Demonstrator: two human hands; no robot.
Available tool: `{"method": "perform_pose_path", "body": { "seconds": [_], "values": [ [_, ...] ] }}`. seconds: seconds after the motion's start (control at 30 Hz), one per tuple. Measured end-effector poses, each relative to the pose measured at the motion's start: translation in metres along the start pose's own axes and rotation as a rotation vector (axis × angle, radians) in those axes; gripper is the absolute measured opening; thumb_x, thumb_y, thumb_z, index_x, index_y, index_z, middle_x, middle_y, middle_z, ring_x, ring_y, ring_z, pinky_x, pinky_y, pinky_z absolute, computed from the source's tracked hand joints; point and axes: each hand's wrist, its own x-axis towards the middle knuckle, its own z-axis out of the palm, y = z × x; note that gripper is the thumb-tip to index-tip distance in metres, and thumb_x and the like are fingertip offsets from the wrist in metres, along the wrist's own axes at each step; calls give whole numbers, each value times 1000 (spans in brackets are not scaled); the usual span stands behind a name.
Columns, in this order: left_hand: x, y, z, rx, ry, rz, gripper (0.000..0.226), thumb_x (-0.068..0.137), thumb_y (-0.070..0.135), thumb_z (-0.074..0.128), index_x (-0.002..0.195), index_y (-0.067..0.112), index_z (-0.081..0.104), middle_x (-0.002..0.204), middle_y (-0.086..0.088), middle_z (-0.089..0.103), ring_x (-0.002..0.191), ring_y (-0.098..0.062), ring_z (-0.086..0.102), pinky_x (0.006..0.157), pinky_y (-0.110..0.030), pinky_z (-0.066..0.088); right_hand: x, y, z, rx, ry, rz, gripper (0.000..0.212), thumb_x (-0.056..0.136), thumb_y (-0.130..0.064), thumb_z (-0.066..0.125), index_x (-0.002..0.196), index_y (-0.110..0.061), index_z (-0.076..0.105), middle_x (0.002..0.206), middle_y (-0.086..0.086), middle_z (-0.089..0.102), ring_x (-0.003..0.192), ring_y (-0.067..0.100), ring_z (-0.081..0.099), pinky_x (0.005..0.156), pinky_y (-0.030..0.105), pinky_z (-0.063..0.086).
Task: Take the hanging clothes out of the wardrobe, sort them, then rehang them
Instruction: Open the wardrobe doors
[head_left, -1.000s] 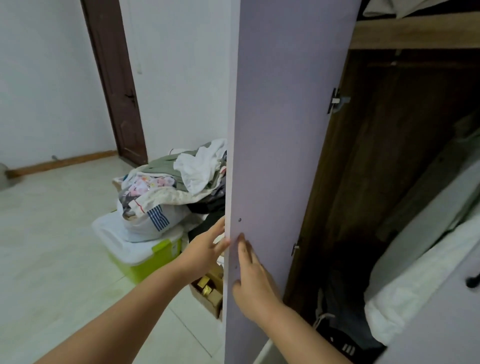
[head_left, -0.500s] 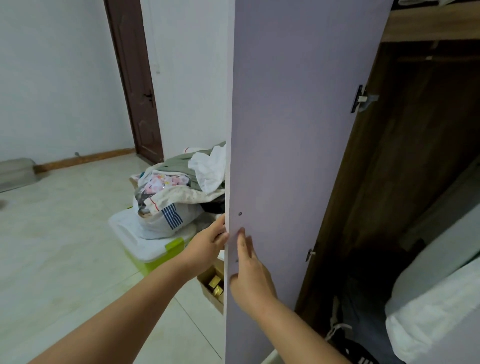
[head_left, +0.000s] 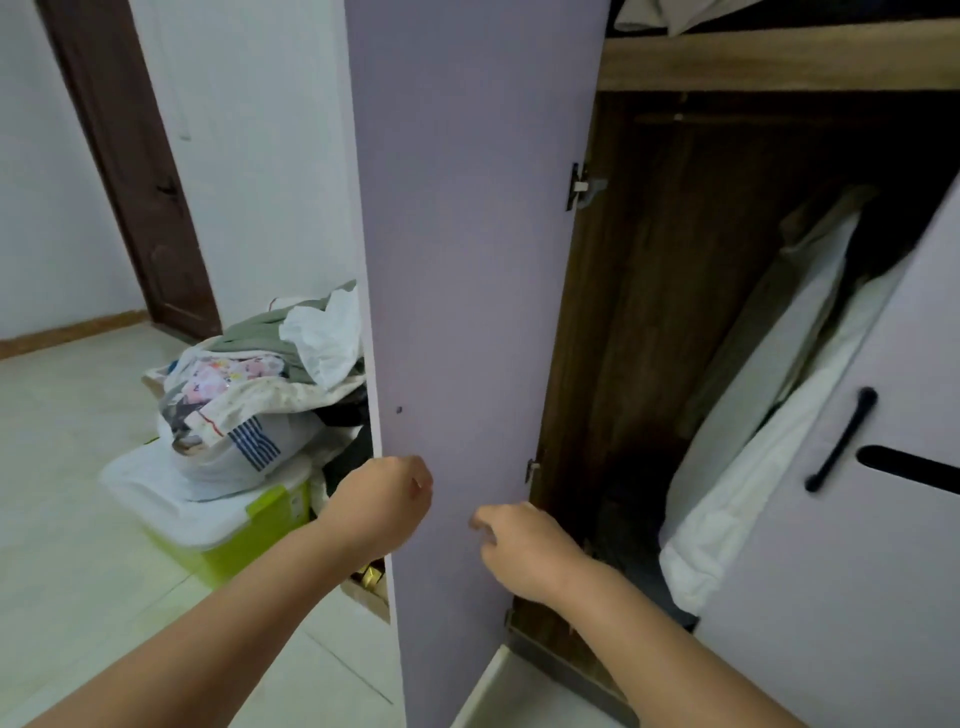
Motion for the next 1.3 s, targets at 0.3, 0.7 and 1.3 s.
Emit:
{"method": "perform_pose_path", "body": {
  "seconds": [0.3, 0.7, 1.3],
  "values": [
    [3, 95, 33, -90, -191, 281, 28, 97, 18, 42, 120, 15, 58, 118, -5, 63, 106, -21, 59, 82, -23, 43, -92, 76, -40, 17, 194, 300, 35, 98, -17, 43, 132, -20, 50, 125, 3, 55, 107, 21, 56, 91, 28, 48],
    [35, 239, 91, -248, -242, 426, 29, 97, 20, 46, 125, 16, 54, 120, 0, 60, 105, -13, 57, 89, -22, 47, -141, 215, -118, 97, 451, 608, 35, 96, -11, 38, 131, -11, 45, 118, 8, 58, 106, 22, 56, 81, 23, 42],
    [134, 329, 153, -253, -205, 362, 45, 95, 21, 49, 139, 20, 37, 132, 0, 53, 114, -13, 56, 94, -23, 47, -47, 325, -145, 272, 642, 525, 62, 93, -14, 51, 145, -19, 18, 128, 7, 47, 111, 23, 52, 92, 32, 46]
  ]
}}
